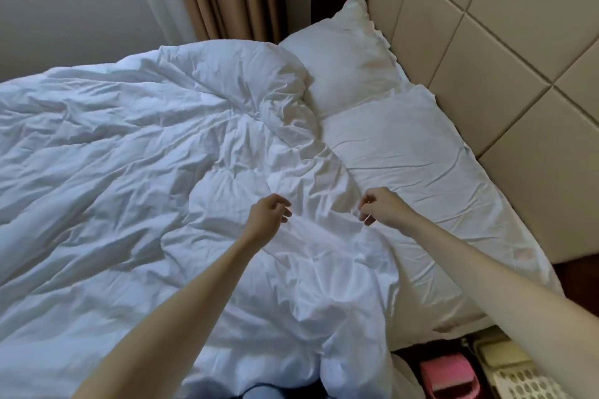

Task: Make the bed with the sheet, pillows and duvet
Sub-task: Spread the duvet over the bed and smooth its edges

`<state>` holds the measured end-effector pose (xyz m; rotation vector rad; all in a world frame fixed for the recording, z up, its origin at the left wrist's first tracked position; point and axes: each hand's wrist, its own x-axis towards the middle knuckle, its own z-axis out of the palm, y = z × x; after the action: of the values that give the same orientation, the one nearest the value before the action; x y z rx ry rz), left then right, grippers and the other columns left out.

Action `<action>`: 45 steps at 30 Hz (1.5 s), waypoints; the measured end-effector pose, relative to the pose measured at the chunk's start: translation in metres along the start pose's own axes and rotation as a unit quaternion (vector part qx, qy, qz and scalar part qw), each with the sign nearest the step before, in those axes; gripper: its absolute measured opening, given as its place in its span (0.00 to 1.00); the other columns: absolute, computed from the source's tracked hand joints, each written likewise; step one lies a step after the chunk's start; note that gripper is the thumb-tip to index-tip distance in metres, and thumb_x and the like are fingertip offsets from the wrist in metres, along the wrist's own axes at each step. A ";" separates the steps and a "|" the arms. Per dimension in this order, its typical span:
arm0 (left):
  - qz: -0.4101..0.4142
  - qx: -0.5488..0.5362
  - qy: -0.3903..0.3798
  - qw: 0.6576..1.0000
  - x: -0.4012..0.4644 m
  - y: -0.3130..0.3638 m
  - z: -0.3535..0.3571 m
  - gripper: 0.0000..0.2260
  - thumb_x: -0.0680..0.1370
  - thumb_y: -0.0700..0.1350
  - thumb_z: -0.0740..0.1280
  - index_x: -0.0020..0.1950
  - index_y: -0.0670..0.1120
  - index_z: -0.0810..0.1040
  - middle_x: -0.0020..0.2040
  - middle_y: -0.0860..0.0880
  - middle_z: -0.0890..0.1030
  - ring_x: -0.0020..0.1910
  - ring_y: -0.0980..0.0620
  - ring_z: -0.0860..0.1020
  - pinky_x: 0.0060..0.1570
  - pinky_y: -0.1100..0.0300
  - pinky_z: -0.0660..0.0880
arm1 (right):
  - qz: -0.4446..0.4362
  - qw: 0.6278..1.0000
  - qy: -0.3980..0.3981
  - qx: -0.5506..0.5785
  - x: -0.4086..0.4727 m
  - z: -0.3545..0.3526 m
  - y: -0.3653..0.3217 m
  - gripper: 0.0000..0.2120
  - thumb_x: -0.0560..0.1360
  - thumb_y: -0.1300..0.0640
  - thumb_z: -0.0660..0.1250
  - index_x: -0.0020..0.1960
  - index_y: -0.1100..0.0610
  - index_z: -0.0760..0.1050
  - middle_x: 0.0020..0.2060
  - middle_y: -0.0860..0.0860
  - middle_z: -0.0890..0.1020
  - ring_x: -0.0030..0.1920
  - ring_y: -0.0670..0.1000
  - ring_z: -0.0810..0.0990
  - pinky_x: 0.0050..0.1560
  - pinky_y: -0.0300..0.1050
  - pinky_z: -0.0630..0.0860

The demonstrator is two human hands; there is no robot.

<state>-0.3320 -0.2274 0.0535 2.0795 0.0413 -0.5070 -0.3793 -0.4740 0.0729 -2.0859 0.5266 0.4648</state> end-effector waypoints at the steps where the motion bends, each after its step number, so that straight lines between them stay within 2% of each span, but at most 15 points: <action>1: -0.002 -0.010 0.012 1.000 0.003 0.001 -0.008 0.11 0.79 0.37 0.57 0.49 0.43 0.79 0.40 0.48 0.82 0.36 0.55 0.79 0.32 0.70 0.69 | -0.002 1.000 0.000 0.000 0.007 0.003 -0.009 0.06 0.74 0.67 0.60 0.44 0.65 0.76 0.40 0.59 0.83 0.37 0.55 0.81 0.44 0.47 0.79; 4: -0.009 -0.027 0.030 0.999 0.018 0.000 -0.034 0.11 0.78 0.37 0.57 0.50 0.42 0.79 0.41 0.47 0.83 0.35 0.55 0.79 0.34 0.68 0.70 | -0.010 1.000 0.008 0.006 0.029 0.014 -0.035 0.06 0.74 0.67 0.60 0.44 0.63 0.76 0.39 0.58 0.83 0.35 0.52 0.81 0.38 0.41 0.77; 8: -0.006 -0.030 0.041 0.999 0.053 -0.006 -0.070 0.11 0.79 0.37 0.57 0.49 0.44 0.79 0.40 0.48 0.83 0.36 0.55 0.79 0.38 0.64 0.71 | -0.030 0.998 0.039 0.026 0.061 0.033 -0.069 0.05 0.74 0.66 0.61 0.44 0.63 0.76 0.38 0.57 0.83 0.35 0.52 0.81 0.39 0.38 0.75; 10: -0.006 -0.029 0.041 0.999 0.073 -0.008 -0.087 0.11 0.79 0.38 0.57 0.49 0.44 0.79 0.40 0.49 0.83 0.35 0.55 0.79 0.38 0.63 0.71 | -0.036 0.997 0.061 0.039 0.075 0.041 -0.088 0.06 0.74 0.67 0.61 0.45 0.64 0.76 0.38 0.57 0.83 0.34 0.50 0.80 0.34 0.33 0.73; 15: 0.007 -0.043 0.040 0.998 0.129 -0.006 -0.139 0.11 0.78 0.37 0.56 0.48 0.43 0.79 0.38 0.49 0.82 0.35 0.53 0.79 0.39 0.61 0.72 | -0.071 0.989 0.123 0.045 0.116 0.052 -0.148 0.04 0.73 0.67 0.63 0.42 0.61 0.76 0.35 0.55 0.82 0.34 0.51 0.80 0.35 0.36 0.72; 19: 0.016 -0.050 0.053 0.997 0.187 0.007 -0.177 0.11 0.78 0.36 0.57 0.47 0.42 0.78 0.36 0.49 0.81 0.33 0.53 0.78 0.33 0.67 0.71 | -0.091 0.982 0.165 0.030 0.156 0.051 -0.195 0.04 0.73 0.67 0.64 0.42 0.62 0.76 0.35 0.56 0.81 0.34 0.51 0.79 0.30 0.30 0.71; 22: 0.020 -0.047 0.068 0.996 0.234 0.020 -0.192 0.11 0.79 0.37 0.56 0.48 0.43 0.78 0.38 0.49 0.81 0.34 0.53 0.78 0.31 0.68 0.69 | -0.110 0.979 0.174 0.004 0.193 0.045 -0.222 0.04 0.73 0.66 0.63 0.41 0.63 0.76 0.37 0.57 0.81 0.39 0.56 0.79 0.40 0.43 0.75; 24: 0.019 -0.050 0.077 0.996 0.265 0.028 -0.196 0.11 0.79 0.37 0.55 0.48 0.43 0.77 0.39 0.48 0.81 0.35 0.52 0.78 0.32 0.67 0.68 | -0.121 0.976 0.178 -0.031 0.223 0.037 -0.235 0.03 0.73 0.65 0.63 0.42 0.63 0.75 0.38 0.57 0.80 0.41 0.57 0.78 0.43 0.47 0.75; 27: 0.021 -0.045 0.088 0.995 0.310 0.039 -0.195 0.10 0.79 0.38 0.55 0.50 0.43 0.76 0.40 0.48 0.81 0.36 0.51 0.78 0.33 0.63 0.70 | -0.138 0.972 0.181 -0.063 0.274 0.021 -0.254 0.03 0.74 0.65 0.63 0.44 0.62 0.76 0.41 0.57 0.80 0.43 0.57 0.77 0.44 0.47 0.73; 31: 0.019 -0.017 0.110 0.994 0.376 0.048 -0.198 0.10 0.79 0.40 0.55 0.50 0.46 0.76 0.39 0.50 0.80 0.40 0.48 0.79 0.47 0.50 0.76 | -0.161 0.968 0.183 -0.056 0.351 0.003 -0.282 0.05 0.74 0.66 0.62 0.48 0.60 0.75 0.44 0.54 0.78 0.45 0.55 0.75 0.46 0.45 0.72; 35: 0.020 0.056 0.144 0.988 0.452 0.057 -0.207 0.10 0.79 0.43 0.56 0.52 0.49 0.76 0.46 0.49 0.81 0.45 0.46 0.79 0.49 0.51 0.75 | -0.153 0.968 0.189 -0.058 0.442 -0.008 -0.302 0.09 0.74 0.64 0.61 0.54 0.59 0.73 0.51 0.55 0.75 0.47 0.54 0.73 0.50 0.47 0.73; 38: 0.050 0.145 0.154 0.976 0.509 0.066 -0.207 0.12 0.80 0.43 0.54 0.59 0.46 0.74 0.55 0.48 0.75 0.51 0.48 0.74 0.48 0.55 0.70 | -0.148 0.961 0.212 -0.097 0.503 -0.008 -0.309 0.11 0.76 0.62 0.60 0.58 0.59 0.71 0.55 0.56 0.73 0.51 0.56 0.73 0.51 0.49 0.72; 41: 0.096 0.192 0.153 0.965 0.567 0.080 -0.200 0.14 0.81 0.42 0.54 0.62 0.43 0.73 0.61 0.43 0.71 0.57 0.44 0.72 0.53 0.52 0.70 | -0.172 0.938 0.258 -0.154 0.551 -0.006 -0.308 0.11 0.77 0.63 0.60 0.58 0.59 0.71 0.56 0.56 0.73 0.55 0.59 0.72 0.52 0.55 0.73; 43: 0.127 0.229 0.144 0.954 0.605 0.089 -0.191 0.14 0.81 0.41 0.55 0.64 0.42 0.73 0.63 0.43 0.71 0.60 0.43 0.71 0.57 0.51 0.70 | -0.141 0.942 0.269 -0.143 0.581 -0.005 -0.301 0.12 0.77 0.60 0.59 0.61 0.58 0.70 0.59 0.56 0.72 0.57 0.59 0.71 0.54 0.56 0.72; 45: 0.162 0.263 0.139 0.941 0.640 0.097 -0.184 0.15 0.81 0.43 0.56 0.66 0.41 0.72 0.66 0.44 0.70 0.63 0.43 0.70 0.59 0.50 0.68 | -0.063 0.956 0.262 -0.119 0.610 -0.003 -0.294 0.18 0.78 0.52 0.60 0.65 0.56 0.66 0.63 0.56 0.68 0.62 0.61 0.67 0.57 0.58 0.68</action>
<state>0.3367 -0.2374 -0.0219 2.6008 -0.2983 -0.0100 0.2885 -0.4461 -0.0364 -2.4666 0.6601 -0.1183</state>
